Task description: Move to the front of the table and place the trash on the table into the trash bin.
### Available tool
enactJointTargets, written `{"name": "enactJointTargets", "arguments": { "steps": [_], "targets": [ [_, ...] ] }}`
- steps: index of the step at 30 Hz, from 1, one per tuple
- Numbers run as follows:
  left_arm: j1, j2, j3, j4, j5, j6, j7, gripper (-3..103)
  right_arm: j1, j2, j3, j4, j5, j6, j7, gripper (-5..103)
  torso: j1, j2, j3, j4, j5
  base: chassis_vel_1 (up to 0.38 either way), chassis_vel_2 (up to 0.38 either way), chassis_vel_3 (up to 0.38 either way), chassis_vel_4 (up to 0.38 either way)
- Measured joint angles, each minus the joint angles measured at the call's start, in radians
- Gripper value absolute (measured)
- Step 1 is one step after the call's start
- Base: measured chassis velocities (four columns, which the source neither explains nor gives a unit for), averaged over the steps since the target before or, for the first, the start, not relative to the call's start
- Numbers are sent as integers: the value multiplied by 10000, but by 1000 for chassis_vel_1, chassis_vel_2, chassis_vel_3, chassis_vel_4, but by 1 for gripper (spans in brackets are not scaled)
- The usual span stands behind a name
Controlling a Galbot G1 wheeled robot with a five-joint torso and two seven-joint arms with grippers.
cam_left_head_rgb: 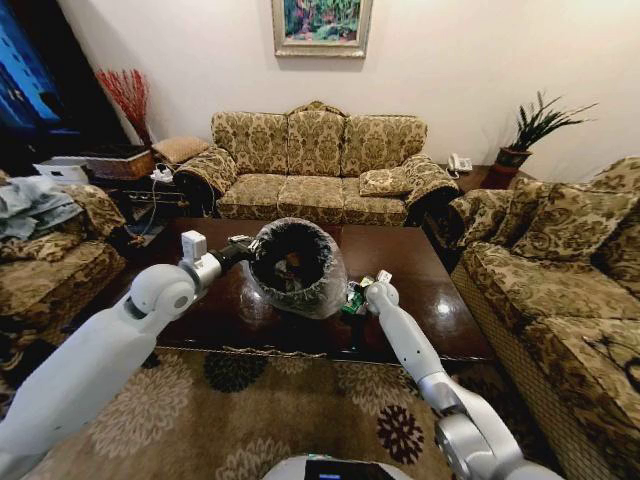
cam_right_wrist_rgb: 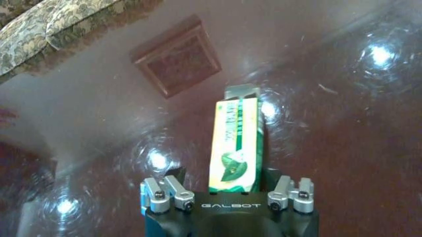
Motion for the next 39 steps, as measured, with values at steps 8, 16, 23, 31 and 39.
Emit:
{"name": "enactJointTargets", "arguments": {
  "steps": [8, 16, 23, 31, 39],
  "targets": [
    [-58, 8, -76, -88, -125, -71, -122, 3, -141, -236, -39, 417, -23, 236, 215, 57, 1, 0, 1, -1, 1, 0, 0, 0, 0],
    [-87, 35, -149, -231, -237, -84, -126, 3, -391, -649, -49, 1232, 509, 423, 741, 33, 0, 0, 0, 0, 1, 0, 0, 0, 0],
    [160, 37, -320, -415, -262, -85, -133, 3, -741, -1348, -93, 2502, 704, 683, 1086, 21, 0, 0, 1, 0, 2, 0, 0, 0, 0],
    [437, -30, -430, -652, -242, -85, -133, 3, -872, -2098, -195, 3765, 1609, 677, 1476, 1, 0, 0, 0, -2, 0, 0, 0, 0, 0],
    [481, 93, -366, -650, -233, -92, -121, 3, -693, -1279, -321, 2890, 970, 776, 1404, 13, 0, 0, 1, 0, -2, 0, 0, 0, 0]
  ]
}}
